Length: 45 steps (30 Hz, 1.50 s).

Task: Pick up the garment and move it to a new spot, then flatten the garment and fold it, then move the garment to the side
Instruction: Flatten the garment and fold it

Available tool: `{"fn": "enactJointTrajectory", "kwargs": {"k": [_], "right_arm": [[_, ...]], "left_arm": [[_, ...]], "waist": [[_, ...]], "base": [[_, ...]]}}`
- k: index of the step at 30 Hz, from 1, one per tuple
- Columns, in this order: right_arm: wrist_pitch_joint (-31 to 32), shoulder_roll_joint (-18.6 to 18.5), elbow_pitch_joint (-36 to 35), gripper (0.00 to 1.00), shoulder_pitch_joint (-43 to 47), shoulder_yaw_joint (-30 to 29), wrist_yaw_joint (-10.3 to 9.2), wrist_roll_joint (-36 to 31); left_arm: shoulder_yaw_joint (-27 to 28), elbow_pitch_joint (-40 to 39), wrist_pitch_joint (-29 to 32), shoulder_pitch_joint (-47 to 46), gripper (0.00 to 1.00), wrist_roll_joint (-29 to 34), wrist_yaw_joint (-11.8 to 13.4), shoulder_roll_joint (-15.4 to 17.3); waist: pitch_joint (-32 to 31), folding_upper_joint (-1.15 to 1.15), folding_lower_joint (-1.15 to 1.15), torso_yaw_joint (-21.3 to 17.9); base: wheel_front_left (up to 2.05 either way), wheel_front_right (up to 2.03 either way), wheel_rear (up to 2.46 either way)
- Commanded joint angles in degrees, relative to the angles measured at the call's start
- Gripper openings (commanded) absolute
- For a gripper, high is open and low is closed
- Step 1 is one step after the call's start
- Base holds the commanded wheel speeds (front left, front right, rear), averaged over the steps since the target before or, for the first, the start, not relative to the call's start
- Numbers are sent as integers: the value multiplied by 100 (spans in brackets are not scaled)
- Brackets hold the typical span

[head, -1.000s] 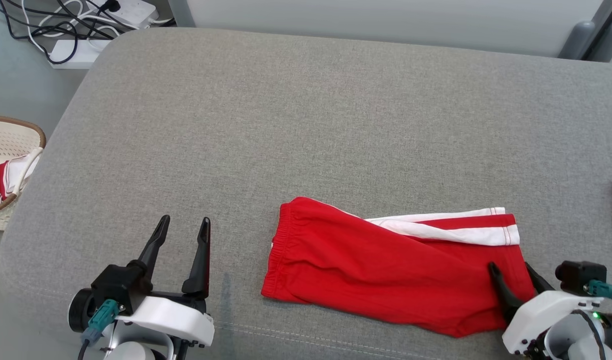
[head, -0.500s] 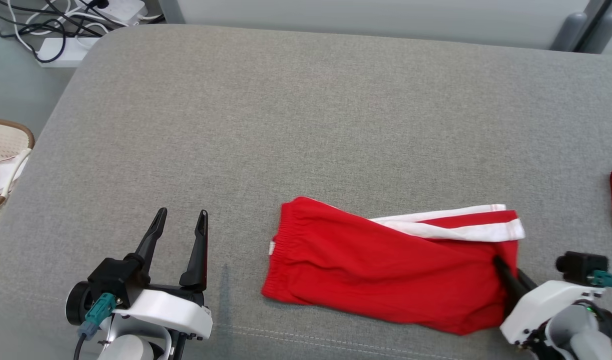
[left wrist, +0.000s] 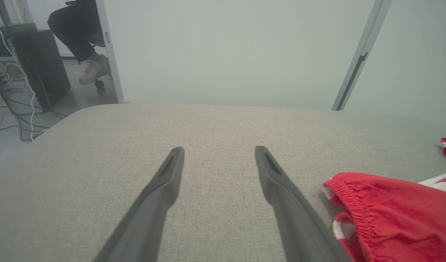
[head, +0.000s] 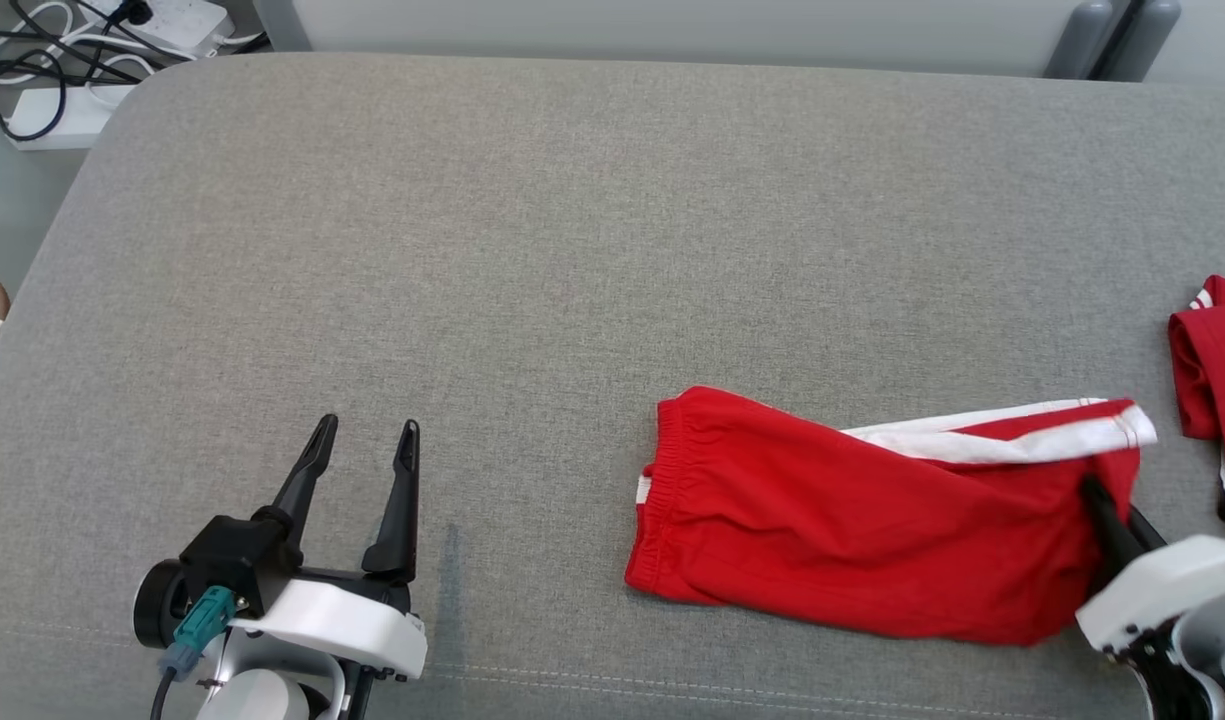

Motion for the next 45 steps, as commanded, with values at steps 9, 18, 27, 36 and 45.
{"fn": "enactJointTrajectory", "kwargs": {"k": [9,18,27,36,45], "right_arm": [[591,402,-2803,0,615,373,-15,116],[796,1327,-3456,0,493,1010,-15,-83],[354,1521,-2501,0,-56,1554,-15,-84],[-81,1539,-1774,100,-601,2301,-15,477],[-778,1313,-2451,100,-864,2620,-15,696]], "left_arm": [[192,-164,-73,-285,100,58,-13,108],[126,-191,-48,-413,100,71,-24,100],[73,-132,-51,-493,100,58,-35,30],[39,-52,-56,-541,100,47,-50,-25],[56,-23,-60,-531,100,33,-27,-18]], "waist": [[-36,0,0,-85],[76,0,0,-8],[164,0,0,192],[204,0,0,271],[206,0,0,211]], "base": [[0,0,0],[0,0,0],[0,0,0],[0,0,0],[0,0,0]]}}
